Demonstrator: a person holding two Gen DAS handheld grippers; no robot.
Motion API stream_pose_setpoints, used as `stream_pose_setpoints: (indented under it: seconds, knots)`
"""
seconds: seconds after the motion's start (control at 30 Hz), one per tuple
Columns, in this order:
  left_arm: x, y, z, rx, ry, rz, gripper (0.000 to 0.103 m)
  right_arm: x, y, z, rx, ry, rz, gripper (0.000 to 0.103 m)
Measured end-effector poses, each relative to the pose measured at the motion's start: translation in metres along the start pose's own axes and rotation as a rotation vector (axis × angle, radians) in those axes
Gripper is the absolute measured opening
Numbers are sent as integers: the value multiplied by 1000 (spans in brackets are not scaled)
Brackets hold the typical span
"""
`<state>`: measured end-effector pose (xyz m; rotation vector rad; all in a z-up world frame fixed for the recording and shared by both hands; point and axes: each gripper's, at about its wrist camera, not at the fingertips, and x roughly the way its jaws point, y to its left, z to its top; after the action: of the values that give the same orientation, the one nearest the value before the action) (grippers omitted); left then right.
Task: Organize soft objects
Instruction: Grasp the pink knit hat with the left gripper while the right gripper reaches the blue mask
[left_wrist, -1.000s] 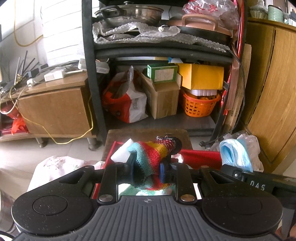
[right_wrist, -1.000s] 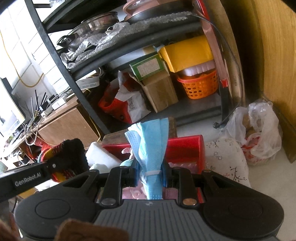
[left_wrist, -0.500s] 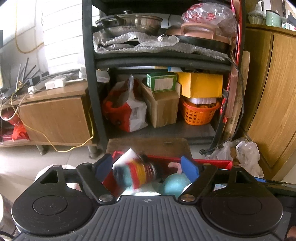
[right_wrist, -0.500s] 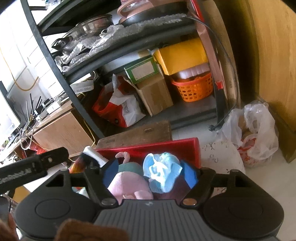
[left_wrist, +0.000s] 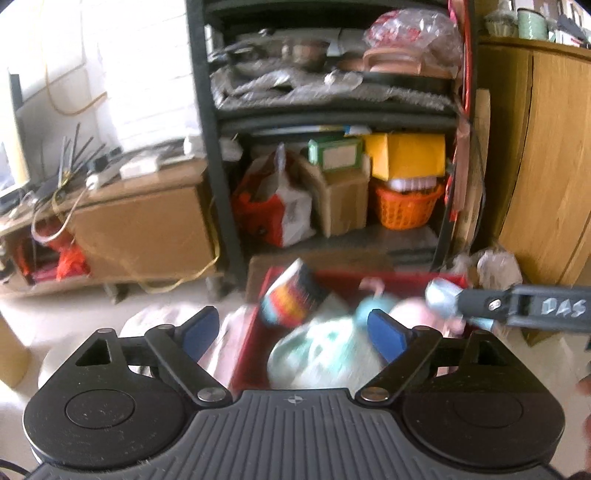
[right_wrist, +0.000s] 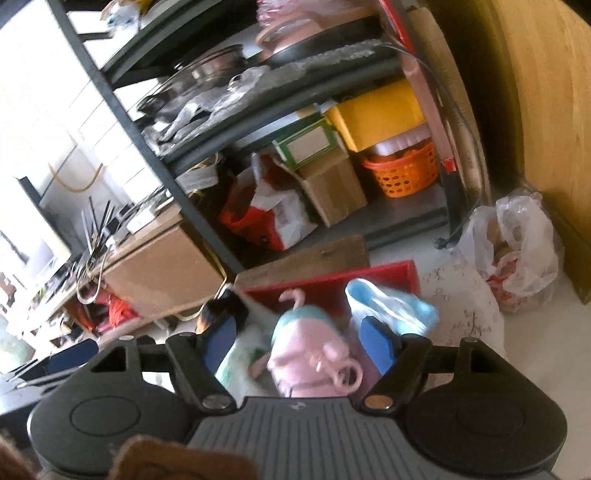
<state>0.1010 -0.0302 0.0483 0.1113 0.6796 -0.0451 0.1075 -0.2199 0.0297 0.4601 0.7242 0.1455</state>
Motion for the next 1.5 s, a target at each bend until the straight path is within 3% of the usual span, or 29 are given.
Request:
stream_pose_setpoints:
  seconds: [0.17,0.57,0.9,1.03,1.2,1.3,1.37,1.5]
  knots:
    - [-7,26,-37,-27,121,-8,85,-21,15,-33,-94,59,-20,48]
    - [-14,53,-86,-77,276,-15,85,-48,17,-101,-81,193,22,49]
    - [38,65,-103,-161,453,-16,83,-34,14,-134,-110,313,5,50]
    - [56,57,-108,-136,483,19,83,-30,14,-134,-107,329,16,50]
    - [69,53,-111,-145,497,29,77,-25,10,-140,-117,365,1,51]
    - [70,51,-111,-141,495,30,68,-21,6,-145,-128,393,-15,51]
    - [69,50,-110,-138,495,33,53,-20,5,-149,-135,411,-22,51]
    - [59,52,-110,-130,486,2,37,-17,10,-157,-167,435,-18,51]
